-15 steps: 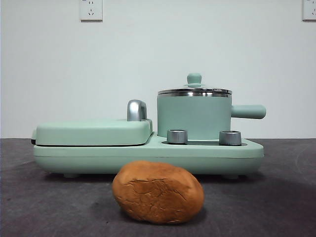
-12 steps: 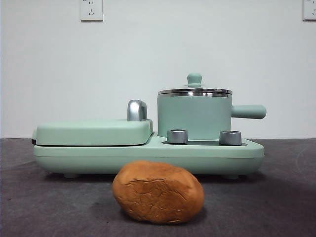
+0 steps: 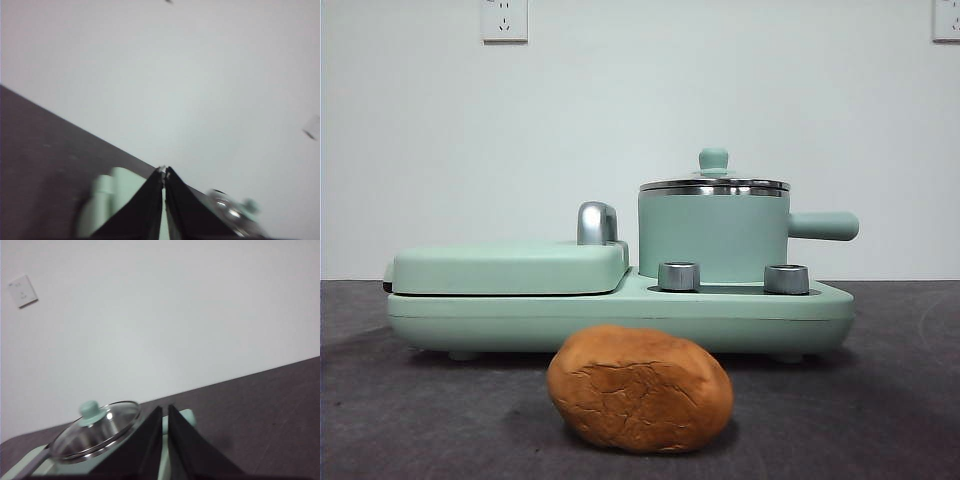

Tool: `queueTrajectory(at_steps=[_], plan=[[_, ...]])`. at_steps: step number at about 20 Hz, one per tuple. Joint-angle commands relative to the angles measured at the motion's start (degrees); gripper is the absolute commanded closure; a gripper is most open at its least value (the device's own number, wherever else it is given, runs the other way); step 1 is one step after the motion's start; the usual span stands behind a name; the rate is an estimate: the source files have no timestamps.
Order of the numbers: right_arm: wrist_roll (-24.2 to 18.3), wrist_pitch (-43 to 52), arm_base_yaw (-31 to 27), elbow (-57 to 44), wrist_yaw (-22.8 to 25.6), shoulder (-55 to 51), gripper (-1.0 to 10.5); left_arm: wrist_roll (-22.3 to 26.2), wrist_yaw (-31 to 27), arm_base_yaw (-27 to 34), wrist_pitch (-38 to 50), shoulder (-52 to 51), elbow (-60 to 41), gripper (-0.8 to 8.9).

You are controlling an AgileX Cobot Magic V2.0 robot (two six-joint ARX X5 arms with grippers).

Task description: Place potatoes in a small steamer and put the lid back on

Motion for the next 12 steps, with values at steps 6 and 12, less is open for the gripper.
queueTrajectory(at_steps=[6, 12], plan=[[-13.4, -12.2, 0.0, 12.5, -9.1, 8.2, 9.3, 17.9, 10.0, 0.0, -13.9, 6.6, 14.7, 8.05], [-31.0, -18.7, 0.1, 18.0, -15.6, 17.4, 9.3, 35.1, 14.2, -0.1, -20.2, 16.3, 23.1, 8.06]])
